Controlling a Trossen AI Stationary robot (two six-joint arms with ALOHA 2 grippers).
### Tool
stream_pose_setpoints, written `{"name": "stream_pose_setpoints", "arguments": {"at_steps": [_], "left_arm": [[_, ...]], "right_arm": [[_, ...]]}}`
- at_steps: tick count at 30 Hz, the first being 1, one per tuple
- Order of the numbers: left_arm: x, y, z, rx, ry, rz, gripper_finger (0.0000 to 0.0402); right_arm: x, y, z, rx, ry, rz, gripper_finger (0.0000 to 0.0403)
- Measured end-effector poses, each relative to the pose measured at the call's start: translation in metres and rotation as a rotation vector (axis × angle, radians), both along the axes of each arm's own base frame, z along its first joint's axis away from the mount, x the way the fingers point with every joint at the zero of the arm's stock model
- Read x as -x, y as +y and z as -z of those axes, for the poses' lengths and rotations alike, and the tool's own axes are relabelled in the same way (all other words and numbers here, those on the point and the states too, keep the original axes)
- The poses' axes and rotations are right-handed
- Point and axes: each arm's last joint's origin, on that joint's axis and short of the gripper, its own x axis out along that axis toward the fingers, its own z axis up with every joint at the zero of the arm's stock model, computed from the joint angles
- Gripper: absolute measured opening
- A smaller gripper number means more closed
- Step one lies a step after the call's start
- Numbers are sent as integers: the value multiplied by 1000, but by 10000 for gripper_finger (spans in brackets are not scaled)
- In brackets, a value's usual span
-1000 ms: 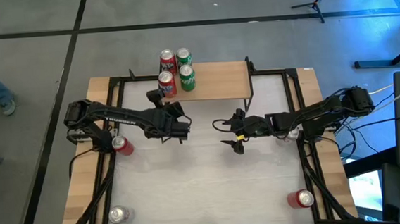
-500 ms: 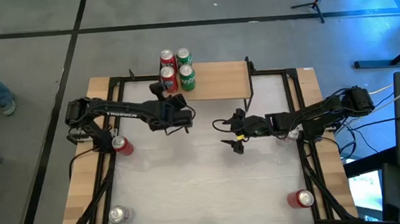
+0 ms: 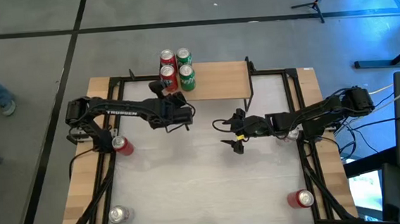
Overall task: Place canned beverage on shelf
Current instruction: Adjust the red soda can on the shelf, then put the top silver soda can on the shelf
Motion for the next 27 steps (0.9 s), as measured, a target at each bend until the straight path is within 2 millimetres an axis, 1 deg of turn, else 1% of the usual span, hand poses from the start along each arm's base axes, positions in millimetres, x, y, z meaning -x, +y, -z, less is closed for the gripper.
{"name": "stream_pose_setpoints", "arguments": {"at_steps": [3, 5, 7, 12, 16, 18, 21, 24, 27], "left_arm": [[2, -14, -4, 1, -5, 45, 359], [5, -27, -12, 9, -45, 85, 359], [11, -41, -21, 63, -95, 133, 359], [33, -72, -46, 347, -283, 246, 359], [45, -91, -54, 580, -399, 279, 359], [47, -100, -54, 656, -402, 304, 359], [48, -114, -48, 683, -389, 350, 359], [46, -123, -33, 695, -393, 399, 359], [42, -129, -16, 724, -436, 445, 359]], "right_arm": [[0, 0, 0, 0, 0, 0, 370], [0, 0, 0, 0, 0, 0, 370], [0, 0, 0, 0, 1, 0, 370], [0, 0, 0, -11, 0, -9, 370], [0, 1, 0, -25, -2, -26, 370], [0, 1, 0, -26, -5, -26, 370], [-1, 1, -1, -30, -9, -24, 370], [-1, 1, -1, -30, -10, -24, 370], [-1, 1, -1, -31, -18, -23, 370]]}}
